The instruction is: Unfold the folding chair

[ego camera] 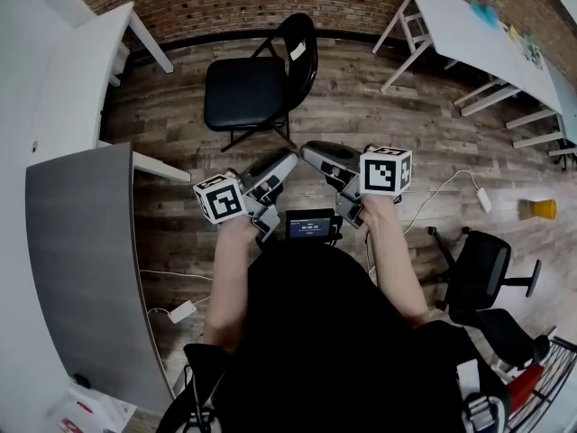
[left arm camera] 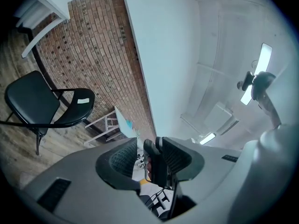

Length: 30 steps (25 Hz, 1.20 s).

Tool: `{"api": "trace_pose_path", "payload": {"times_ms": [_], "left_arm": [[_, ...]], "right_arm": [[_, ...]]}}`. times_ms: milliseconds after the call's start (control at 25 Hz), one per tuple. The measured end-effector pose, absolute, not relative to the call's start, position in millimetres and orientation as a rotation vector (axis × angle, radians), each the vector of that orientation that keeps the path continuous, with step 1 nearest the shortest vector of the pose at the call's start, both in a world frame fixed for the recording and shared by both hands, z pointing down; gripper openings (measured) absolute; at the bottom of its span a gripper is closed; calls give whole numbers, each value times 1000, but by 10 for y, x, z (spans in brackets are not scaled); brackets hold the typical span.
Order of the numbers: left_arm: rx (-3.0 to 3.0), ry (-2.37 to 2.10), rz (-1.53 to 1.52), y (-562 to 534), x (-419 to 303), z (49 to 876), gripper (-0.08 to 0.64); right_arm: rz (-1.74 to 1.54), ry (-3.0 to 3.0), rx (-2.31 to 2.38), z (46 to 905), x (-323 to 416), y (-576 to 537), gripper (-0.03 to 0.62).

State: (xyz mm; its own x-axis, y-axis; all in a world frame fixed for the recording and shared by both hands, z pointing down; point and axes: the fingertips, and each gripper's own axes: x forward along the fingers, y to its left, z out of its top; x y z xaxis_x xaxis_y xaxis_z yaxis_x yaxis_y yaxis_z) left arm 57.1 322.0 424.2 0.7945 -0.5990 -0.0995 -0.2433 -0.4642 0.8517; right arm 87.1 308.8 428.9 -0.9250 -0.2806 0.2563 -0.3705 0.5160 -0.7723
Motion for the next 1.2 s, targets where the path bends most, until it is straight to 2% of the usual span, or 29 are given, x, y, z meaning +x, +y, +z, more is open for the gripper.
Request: {"api": "trace_pose_path", "payload": {"times_ms": [360, 1200], "left_arm": [[2058, -618, -482, 3213, 575, 4265, 183], [2058, -605, -475, 3217, 598, 4296, 183]], "right_arm": [[1395, -2654, 574, 4302, 878, 3090, 78], [1394, -2650, 573, 4321, 885, 3107, 74]]}}
